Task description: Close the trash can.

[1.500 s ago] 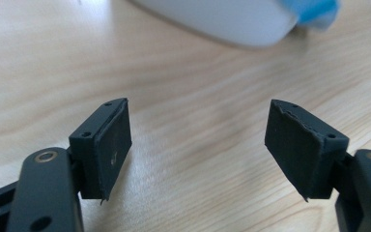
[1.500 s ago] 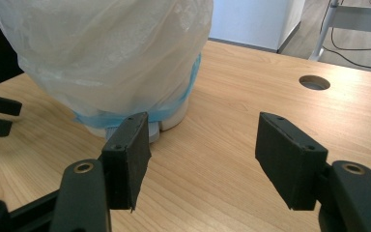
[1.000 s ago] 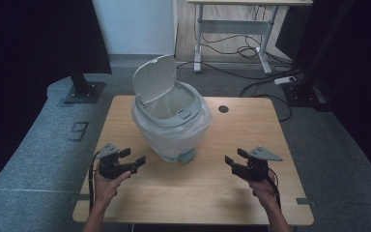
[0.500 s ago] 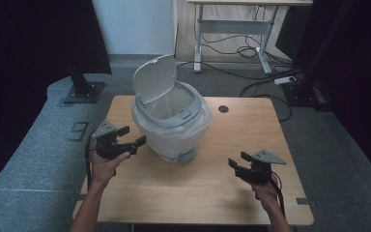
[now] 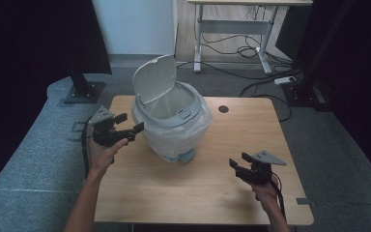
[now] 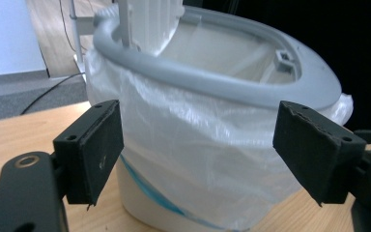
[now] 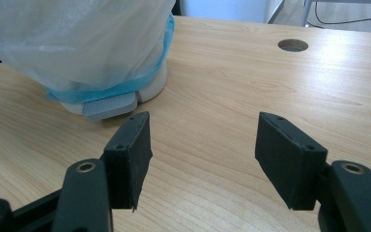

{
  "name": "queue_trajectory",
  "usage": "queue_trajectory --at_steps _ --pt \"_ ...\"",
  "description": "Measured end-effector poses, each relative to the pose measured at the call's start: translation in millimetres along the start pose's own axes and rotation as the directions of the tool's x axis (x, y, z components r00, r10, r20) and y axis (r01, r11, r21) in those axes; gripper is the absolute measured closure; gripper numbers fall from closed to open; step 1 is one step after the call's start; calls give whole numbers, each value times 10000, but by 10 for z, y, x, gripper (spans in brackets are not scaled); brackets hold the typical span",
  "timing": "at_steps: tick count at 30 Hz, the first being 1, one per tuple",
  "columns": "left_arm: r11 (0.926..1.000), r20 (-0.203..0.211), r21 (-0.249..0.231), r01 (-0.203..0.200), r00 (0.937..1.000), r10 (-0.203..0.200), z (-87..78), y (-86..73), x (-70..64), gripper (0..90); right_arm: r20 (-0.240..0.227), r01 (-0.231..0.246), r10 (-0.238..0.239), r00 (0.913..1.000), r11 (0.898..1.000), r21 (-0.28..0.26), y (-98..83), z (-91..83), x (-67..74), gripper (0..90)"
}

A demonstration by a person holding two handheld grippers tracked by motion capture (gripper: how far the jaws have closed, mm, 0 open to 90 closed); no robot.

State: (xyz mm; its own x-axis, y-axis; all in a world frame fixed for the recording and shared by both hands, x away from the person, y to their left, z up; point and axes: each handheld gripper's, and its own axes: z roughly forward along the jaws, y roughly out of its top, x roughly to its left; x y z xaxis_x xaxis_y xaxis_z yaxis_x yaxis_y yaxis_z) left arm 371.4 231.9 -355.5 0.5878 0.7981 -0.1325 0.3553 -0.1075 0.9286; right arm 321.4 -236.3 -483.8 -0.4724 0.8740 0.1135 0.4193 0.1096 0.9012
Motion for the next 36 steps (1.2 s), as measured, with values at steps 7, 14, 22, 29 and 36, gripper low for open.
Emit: queue_trajectory --at_steps 7,14,22,29,36 --pt "9999 32 -116 -102 9999 102 52 186 38 178 4 15 -15 10000 10000 6 -7 0 1 378" --pt "9998 36 -199 -58 10000 59 163 310 126 178 7 -23 23 10000 10000 -4 -11 -8 -14 378" --pt "9998 -138 -174 -121 9998 118 255 445 206 178 -26 -2 2 10000 10000 92 -23 7 -15 378" --pt "9997 -187 -177 -184 9997 181 336 548 287 178 -36 -27 28 10000 9998 214 -48 40 -22 378" --pt "9991 65 -241 -363 9993 364 449 726 367 190 -36 -46 47 10000 9994 350 -69 66 -10 378"
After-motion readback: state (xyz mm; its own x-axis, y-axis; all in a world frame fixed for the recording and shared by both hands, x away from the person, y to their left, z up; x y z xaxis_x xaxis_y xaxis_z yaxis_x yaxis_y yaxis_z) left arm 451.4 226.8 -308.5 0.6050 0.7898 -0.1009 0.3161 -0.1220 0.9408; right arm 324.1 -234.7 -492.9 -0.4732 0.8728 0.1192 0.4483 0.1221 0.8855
